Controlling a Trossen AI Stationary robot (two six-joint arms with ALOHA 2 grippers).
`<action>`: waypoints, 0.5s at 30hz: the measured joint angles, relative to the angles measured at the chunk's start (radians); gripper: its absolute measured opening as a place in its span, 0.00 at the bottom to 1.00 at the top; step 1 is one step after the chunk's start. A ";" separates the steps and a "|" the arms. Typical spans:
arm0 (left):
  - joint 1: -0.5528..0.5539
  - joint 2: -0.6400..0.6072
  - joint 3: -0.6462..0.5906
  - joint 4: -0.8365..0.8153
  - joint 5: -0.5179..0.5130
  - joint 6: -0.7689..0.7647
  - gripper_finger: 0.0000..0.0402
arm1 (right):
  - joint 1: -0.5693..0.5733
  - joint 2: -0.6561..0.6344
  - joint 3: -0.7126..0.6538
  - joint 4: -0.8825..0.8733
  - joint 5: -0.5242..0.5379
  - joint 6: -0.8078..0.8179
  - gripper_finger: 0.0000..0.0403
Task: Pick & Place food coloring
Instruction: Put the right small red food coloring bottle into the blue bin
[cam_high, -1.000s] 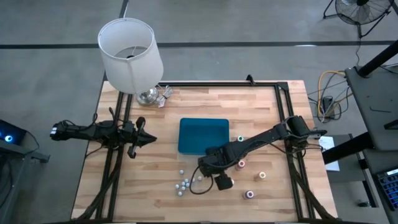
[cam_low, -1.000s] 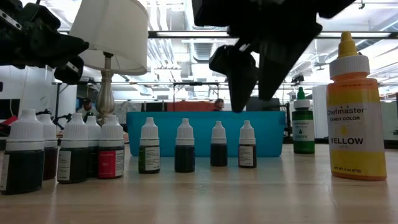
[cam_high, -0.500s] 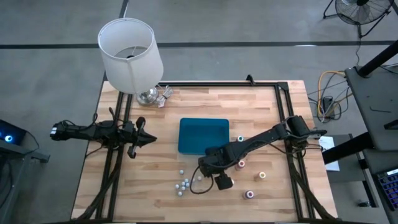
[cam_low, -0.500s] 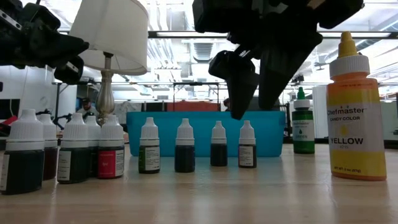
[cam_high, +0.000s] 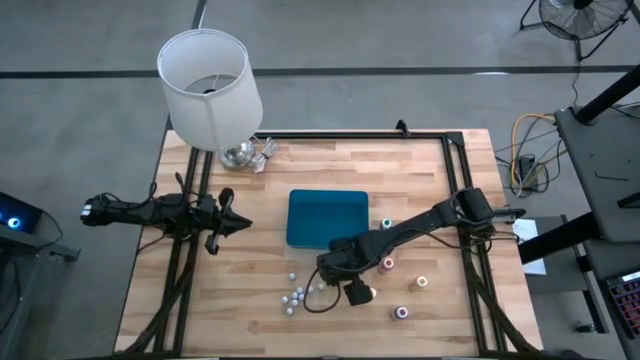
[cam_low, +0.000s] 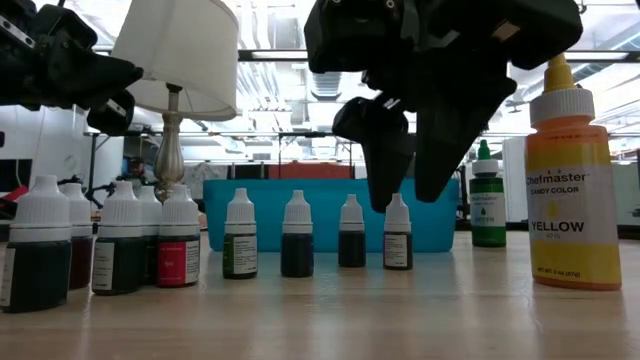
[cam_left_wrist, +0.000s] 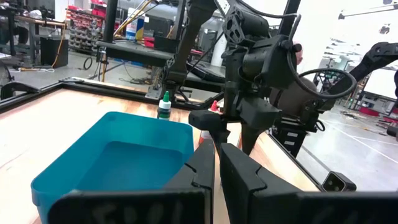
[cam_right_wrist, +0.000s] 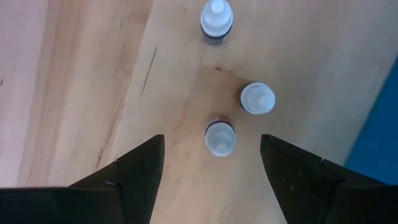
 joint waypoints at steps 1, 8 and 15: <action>0.000 0.000 0.000 0.000 0.000 0.000 0.00 | 0.000 0.002 0.001 0.001 0.000 0.000 0.64; 0.000 0.000 0.000 0.000 0.000 0.000 0.00 | 0.000 0.010 0.001 0.003 0.000 0.000 0.62; 0.000 0.000 0.000 0.000 0.000 0.000 0.00 | 0.000 0.011 0.001 0.010 0.000 -0.004 0.61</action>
